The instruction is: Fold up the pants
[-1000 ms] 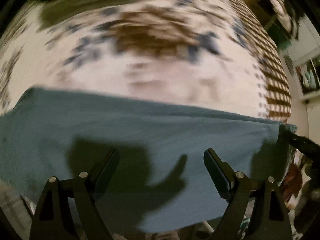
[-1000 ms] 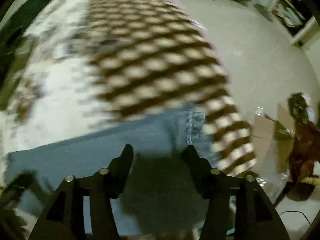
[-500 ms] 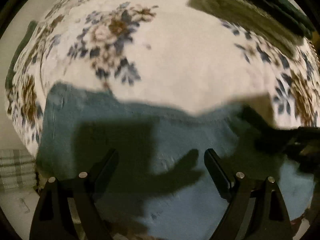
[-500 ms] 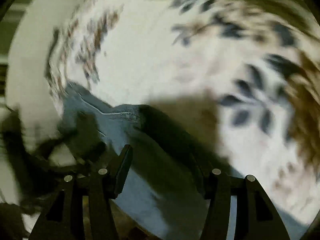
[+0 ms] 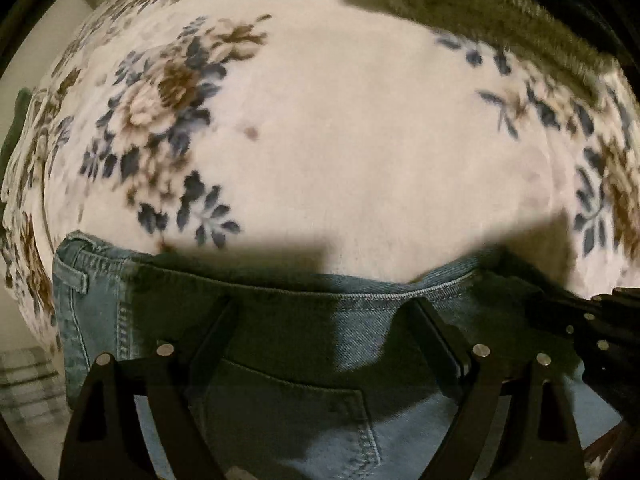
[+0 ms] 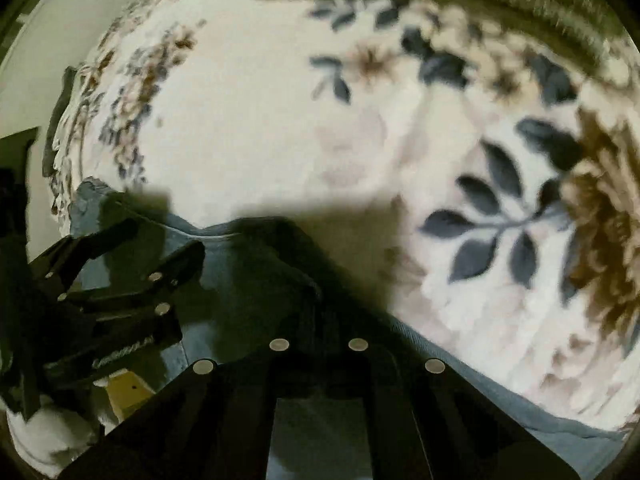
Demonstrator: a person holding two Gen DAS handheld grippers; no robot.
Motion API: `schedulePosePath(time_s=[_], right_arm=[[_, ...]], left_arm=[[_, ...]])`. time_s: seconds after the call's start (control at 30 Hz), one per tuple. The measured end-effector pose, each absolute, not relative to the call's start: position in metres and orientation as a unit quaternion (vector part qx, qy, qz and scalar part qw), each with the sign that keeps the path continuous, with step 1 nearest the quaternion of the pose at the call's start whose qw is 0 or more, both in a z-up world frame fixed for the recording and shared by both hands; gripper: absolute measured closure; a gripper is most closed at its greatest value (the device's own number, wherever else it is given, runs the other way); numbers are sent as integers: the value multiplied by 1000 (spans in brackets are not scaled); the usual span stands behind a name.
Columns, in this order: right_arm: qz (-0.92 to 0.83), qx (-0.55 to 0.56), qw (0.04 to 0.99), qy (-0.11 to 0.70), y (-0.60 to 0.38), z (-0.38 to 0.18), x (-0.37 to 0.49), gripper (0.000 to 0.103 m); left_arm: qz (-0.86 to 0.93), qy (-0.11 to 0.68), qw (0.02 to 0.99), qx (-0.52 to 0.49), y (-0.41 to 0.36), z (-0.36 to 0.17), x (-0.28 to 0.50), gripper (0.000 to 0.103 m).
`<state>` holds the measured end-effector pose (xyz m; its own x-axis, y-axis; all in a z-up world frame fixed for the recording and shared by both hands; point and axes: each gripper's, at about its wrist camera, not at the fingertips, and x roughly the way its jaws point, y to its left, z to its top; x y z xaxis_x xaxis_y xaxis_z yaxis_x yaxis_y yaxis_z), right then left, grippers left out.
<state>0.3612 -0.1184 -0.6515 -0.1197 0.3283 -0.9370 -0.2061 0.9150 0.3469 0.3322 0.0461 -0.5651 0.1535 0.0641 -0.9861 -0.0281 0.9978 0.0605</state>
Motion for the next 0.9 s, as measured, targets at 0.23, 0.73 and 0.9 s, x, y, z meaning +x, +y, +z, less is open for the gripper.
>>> schedulePosePath(time_s=[0.23, 0.73, 0.9], right_arm=[[113, 244, 708, 653, -226, -610, 306, 13], [-282, 551, 628, 472, -620, -664, -9, 19], [-250, 567, 664, 418, -658, -680, -8, 70]], left_arm=[[3, 638, 770, -4, 25, -519, 296, 15], [-182, 688, 698, 79, -279, -564, 174, 15], [-161, 693, 691, 127, -336, -597, 169, 12]])
